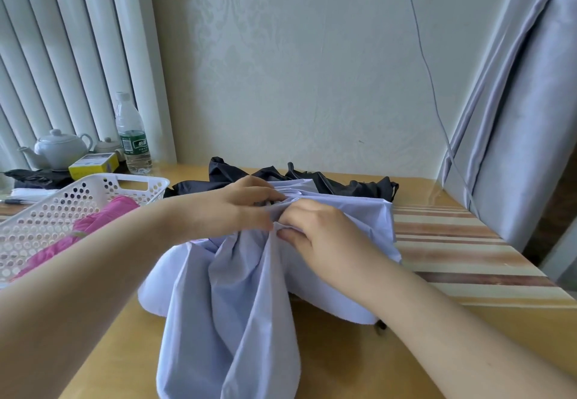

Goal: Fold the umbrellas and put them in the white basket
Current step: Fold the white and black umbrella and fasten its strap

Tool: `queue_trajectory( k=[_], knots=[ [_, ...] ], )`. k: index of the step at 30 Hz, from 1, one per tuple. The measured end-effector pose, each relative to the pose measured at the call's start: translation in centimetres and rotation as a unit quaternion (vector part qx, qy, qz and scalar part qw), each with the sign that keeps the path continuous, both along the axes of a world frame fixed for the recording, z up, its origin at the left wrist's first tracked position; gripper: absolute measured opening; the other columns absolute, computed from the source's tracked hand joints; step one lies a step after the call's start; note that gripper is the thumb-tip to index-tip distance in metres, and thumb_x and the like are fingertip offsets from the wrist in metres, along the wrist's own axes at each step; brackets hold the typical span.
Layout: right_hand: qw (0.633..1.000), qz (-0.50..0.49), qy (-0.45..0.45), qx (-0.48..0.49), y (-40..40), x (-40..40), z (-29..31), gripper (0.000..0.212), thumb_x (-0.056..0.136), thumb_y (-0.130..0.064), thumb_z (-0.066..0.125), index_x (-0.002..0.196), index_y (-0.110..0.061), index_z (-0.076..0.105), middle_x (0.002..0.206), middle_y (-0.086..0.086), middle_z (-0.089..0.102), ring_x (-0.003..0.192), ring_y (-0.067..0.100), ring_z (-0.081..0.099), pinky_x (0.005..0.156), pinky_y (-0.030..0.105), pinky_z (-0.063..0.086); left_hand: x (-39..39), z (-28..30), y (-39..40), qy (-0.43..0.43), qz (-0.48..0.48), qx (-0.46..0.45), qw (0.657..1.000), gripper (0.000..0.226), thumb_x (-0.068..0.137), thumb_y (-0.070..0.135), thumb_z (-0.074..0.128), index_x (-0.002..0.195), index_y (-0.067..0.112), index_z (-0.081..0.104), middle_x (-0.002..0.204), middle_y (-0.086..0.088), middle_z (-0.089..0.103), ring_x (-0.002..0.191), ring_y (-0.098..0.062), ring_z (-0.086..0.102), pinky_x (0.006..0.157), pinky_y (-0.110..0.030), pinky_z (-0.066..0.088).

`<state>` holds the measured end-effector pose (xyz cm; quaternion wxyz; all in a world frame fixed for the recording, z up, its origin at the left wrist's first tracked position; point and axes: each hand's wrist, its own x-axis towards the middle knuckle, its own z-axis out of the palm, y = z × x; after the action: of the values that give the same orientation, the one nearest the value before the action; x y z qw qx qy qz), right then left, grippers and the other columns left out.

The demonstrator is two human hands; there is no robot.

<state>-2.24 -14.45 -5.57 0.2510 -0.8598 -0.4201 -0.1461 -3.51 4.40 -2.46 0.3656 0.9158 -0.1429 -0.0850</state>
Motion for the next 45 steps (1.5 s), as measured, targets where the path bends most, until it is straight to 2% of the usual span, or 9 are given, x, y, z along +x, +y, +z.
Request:
queue_trajectory(
  k=[4,8,12,18,23,27,34,39,45],
  knots=[
    [1.000,-0.023,-0.001,0.010,0.5,-0.2,0.1,0.014,0.095,-0.018,0.058,0.082,-0.011,0.060,0.087,0.005,0.054,0.080,0.020,0.051,0.069,0.034,0.042,-0.4,-0.6,-0.5,-0.078,-0.001,0.140,0.987,0.075,0.066,0.077,0.054,0.133,0.049,0.037,0.131,0.025,0.025,0.127,-0.001,0.027,0.106,-0.022,0.023],
    [0.996,-0.078,0.001,0.031,-0.1,0.1,0.0,0.018,0.090,-0.026,0.064,0.081,-0.014,0.054,0.084,-0.003,0.049,0.079,0.016,0.047,0.067,0.031,0.038,0.0,-1.9,-0.6,-0.165,-0.003,0.158,0.974,0.072,0.066,0.081,0.035,0.130,0.047,0.041,0.125,0.021,0.027,0.126,-0.011,0.032,0.106,-0.028,0.028],
    [0.991,-0.099,0.068,-0.062,-2.6,0.3,0.1,0.014,0.091,-0.030,0.064,0.095,-0.018,0.059,0.105,-0.010,0.046,0.090,0.013,0.049,0.081,0.029,0.041,0.3,-2.3,0.0,-0.182,0.047,0.148,0.971,0.067,0.063,0.067,0.026,0.122,0.041,0.046,0.121,0.019,0.030,0.124,-0.014,0.036,0.109,-0.041,0.030],
    [0.953,-0.201,0.101,-0.204,-6.6,1.0,0.4,0.036,0.090,-0.032,0.063,0.068,-0.020,0.038,0.071,-0.008,0.043,0.068,0.016,0.046,0.055,0.026,0.030,0.7,-2.2,-0.2,-0.167,0.079,0.157,0.970,0.053,0.064,0.057,0.037,0.112,0.038,0.048,0.121,0.009,0.035,0.118,-0.020,0.039,0.103,-0.043,0.037],
    [0.996,-0.074,0.051,-0.010,-4.6,-0.3,1.9,0.027,0.086,-0.043,0.064,0.107,-0.035,0.049,0.098,-0.020,0.044,0.091,-0.001,0.046,0.081,0.020,0.042,0.8,-2.3,-1.8,-0.200,0.089,0.211,0.953,0.056,0.070,0.046,0.032,0.122,0.032,0.048,0.122,0.008,0.033,0.118,-0.021,0.037,0.098,-0.038,0.036],
    [0.997,-0.040,0.051,-0.035,-1.9,0.1,1.7,0.033,0.098,-0.021,0.052,0.129,-0.030,0.054,0.103,-0.012,0.040,0.087,0.003,0.043,0.081,0.020,0.035,0.8,-2.5,-2.2,-0.217,0.099,0.252,0.938,0.054,0.071,0.053,0.028,0.118,0.032,0.045,0.124,0.009,0.032,0.117,-0.020,0.038,0.085,-0.031,0.029],
    [0.998,-0.021,0.055,-0.009,-0.7,0.5,1.0,0.011,0.096,-0.021,0.057,0.105,-0.020,0.064,0.094,-0.009,0.046,0.074,-0.001,0.043,0.070,0.022,0.038,0.4,-2.6,-1.8,-0.244,0.112,0.256,0.928,0.079,0.055,0.071,0.011,0.113,0.030,0.046,0.111,0.013,0.026,0.112,-0.018,0.042,0.084,-0.030,0.032],
    [0.995,-0.041,0.073,-0.052,-1.3,0.4,1.4,0.014,0.099,-0.028,0.052,0.086,-0.023,0.055,0.066,-0.009,0.045,0.061,0.006,0.041,0.060,0.027,0.034,0.2,-3.0,-1.8,-0.256,0.130,0.259,0.922,0.082,0.053,0.075,0.015,0.110,0.023,0.043,0.112,0.008,0.031,0.107,-0.018,0.044,0.086,-0.031,0.037],
    [0.992,-0.080,0.032,-0.093,-1.1,0.1,1.6,0.010,0.099,-0.034,0.048,0.094,-0.027,0.052,0.082,-0.011,0.053,0.078,0.014,0.047,0.067,0.032,0.041,0.5,-3.4,-2.9,-0.290,0.153,0.281,0.902,0.085,0.054,0.075,0.010,0.106,0.018,0.046,0.114,0.004,0.038,0.106,-0.019,0.046,0.079,-0.029,0.031]
  ],
)
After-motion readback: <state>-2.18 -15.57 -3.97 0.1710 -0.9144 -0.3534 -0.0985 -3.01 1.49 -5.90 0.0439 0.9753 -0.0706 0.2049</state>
